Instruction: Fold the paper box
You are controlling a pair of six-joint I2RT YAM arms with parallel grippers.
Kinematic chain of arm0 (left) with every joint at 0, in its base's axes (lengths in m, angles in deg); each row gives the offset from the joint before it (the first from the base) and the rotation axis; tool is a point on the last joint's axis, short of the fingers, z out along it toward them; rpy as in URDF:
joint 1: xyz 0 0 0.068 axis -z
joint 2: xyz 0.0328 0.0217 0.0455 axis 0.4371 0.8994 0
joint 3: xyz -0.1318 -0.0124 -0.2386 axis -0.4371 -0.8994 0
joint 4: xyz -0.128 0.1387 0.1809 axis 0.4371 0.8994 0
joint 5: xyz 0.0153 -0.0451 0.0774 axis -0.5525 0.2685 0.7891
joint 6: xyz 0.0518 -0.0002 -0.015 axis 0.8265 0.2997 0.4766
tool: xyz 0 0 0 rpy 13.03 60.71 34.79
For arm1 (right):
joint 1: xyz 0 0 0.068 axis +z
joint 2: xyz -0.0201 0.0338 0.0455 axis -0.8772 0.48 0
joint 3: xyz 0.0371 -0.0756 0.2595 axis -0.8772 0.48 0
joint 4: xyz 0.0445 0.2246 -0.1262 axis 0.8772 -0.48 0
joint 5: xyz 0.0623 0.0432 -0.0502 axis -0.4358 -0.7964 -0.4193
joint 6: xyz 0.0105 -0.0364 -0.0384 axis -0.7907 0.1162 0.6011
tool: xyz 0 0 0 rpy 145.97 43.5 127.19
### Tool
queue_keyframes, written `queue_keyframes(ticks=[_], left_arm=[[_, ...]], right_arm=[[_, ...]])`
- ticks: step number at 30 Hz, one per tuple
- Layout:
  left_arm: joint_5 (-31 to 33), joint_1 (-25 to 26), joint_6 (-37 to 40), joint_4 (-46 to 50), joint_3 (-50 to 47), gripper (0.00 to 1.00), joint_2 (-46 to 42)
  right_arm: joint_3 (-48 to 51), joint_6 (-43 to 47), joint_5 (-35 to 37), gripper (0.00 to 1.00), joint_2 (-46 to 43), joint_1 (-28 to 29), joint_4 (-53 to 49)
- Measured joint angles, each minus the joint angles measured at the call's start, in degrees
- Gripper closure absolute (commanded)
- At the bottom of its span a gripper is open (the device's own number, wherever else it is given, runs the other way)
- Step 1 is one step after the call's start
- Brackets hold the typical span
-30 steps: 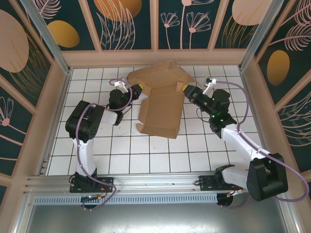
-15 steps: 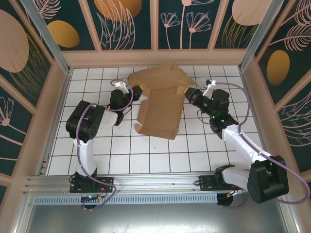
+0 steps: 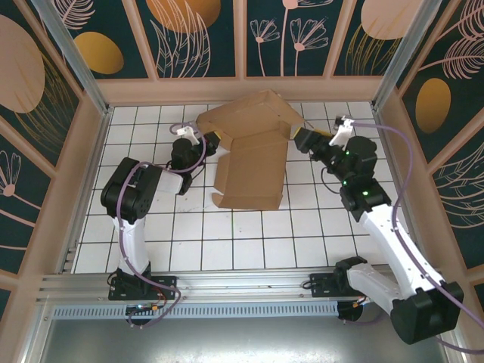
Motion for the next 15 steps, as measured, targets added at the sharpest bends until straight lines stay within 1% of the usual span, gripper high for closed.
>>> queue_keyframes(ticks=[4,9,12,15], left_arm=[[3.7,0.0,2.2,2.4,1.7,1.0,-0.5],[9.0,0.0,6.4,5.5,4.5,1.0,-1.2],[11.9,0.0,8.7,6.8,4.7,1.0,-2.2],[13.7,0.0,10.8,7.7,5.1,1.0,-2.7]], right_arm=[[-8.3,3.1,1.0,0.32,1.6,0.0,-4.4],[-18.8,5.5,0.8,0.34,8.0,0.9,-8.5],[-24.9,7.0,1.2,0.34,13.0,3.3,-11.2],[-31.8,9.1,2.6,0.34,18.8,7.3,-14.3]])
